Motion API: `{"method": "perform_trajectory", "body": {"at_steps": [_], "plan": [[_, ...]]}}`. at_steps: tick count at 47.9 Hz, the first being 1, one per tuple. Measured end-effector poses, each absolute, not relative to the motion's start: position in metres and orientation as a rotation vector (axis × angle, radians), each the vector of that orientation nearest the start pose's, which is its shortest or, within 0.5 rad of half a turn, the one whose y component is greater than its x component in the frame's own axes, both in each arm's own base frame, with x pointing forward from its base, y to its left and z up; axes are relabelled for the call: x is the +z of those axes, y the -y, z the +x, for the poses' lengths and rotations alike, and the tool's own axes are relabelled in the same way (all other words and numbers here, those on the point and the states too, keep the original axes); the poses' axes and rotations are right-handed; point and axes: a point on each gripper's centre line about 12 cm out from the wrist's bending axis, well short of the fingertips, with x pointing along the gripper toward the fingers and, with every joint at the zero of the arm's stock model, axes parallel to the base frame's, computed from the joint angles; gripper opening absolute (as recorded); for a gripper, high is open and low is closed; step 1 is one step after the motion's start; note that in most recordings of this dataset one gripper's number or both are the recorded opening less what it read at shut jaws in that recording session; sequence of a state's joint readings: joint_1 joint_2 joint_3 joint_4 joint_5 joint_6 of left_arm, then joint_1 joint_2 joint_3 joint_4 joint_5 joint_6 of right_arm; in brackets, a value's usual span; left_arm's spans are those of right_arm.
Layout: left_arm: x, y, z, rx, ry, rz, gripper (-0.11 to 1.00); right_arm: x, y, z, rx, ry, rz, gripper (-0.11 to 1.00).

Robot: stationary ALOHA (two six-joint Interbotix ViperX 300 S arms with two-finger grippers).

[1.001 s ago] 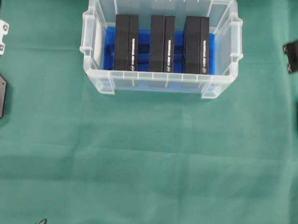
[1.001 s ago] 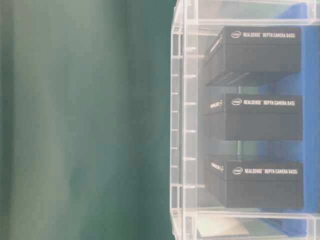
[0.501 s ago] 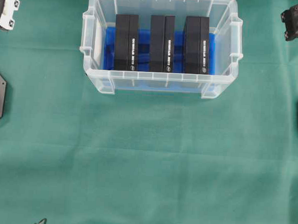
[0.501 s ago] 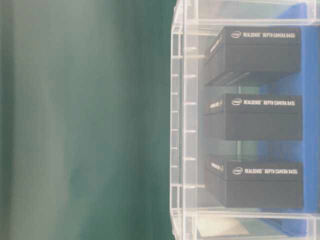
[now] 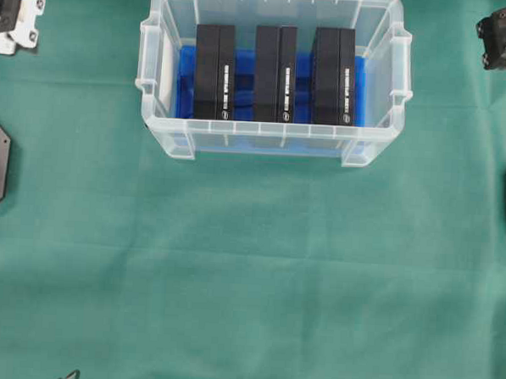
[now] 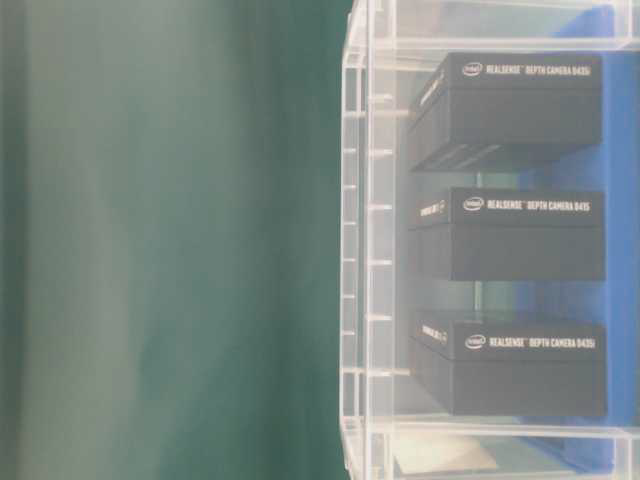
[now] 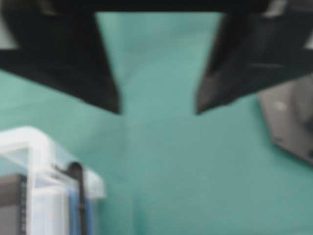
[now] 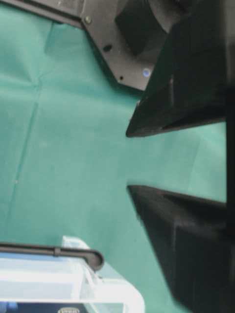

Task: Take the box out of the case with both arms.
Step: 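Move both open grippers over the case toward the outer black boxes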

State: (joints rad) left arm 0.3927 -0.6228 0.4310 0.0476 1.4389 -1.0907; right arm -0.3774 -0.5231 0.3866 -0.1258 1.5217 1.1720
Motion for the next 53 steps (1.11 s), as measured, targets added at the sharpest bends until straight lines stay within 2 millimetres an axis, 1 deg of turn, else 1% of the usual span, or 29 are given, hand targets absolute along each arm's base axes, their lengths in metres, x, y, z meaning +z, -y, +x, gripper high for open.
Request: {"method": "perform_trajectory", "body": {"at_steps": [3,5,7,9,30,40,47,53], "plan": [[0.35,-0.084,0.188,1.035,-0.917,-1.143,0.81,0.341,0.095,0.199,-1.195,-0.99,1.116,0.79],[0.35,-0.084,0.188,1.037,-0.918,-1.145,0.88,0.34,0.095,0.199,-1.197,-0.993,1.112,0.88],[0.35,-0.083,0.188,1.038,-0.915,-1.149,0.9,0.34,0.096,0.199,-1.201,-0.992,1.11,0.94],[0.35,-0.084,0.188,1.041,-0.913,-1.152,0.89,0.34,0.096,0.199,-1.205,-0.992,1.106,0.97],[0.347,-0.084,0.189,1.064,-0.927,-1.168,0.88,0.34,0.097,0.198,-1.214,-0.985,1.109,0.97],[0.346,-0.084,0.189,1.078,-0.921,-1.183,0.88,0.337,0.098,0.201,-1.218,-0.998,1.109,0.97],[0.346,-0.084,0.189,1.106,-0.903,-1.225,0.88,0.332,0.099,0.209,-1.214,-1.016,1.117,0.97],[0.345,-0.085,0.195,1.125,-0.904,-1.241,0.88,0.331,0.102,0.222,-1.193,-1.002,1.128,0.97]]}}
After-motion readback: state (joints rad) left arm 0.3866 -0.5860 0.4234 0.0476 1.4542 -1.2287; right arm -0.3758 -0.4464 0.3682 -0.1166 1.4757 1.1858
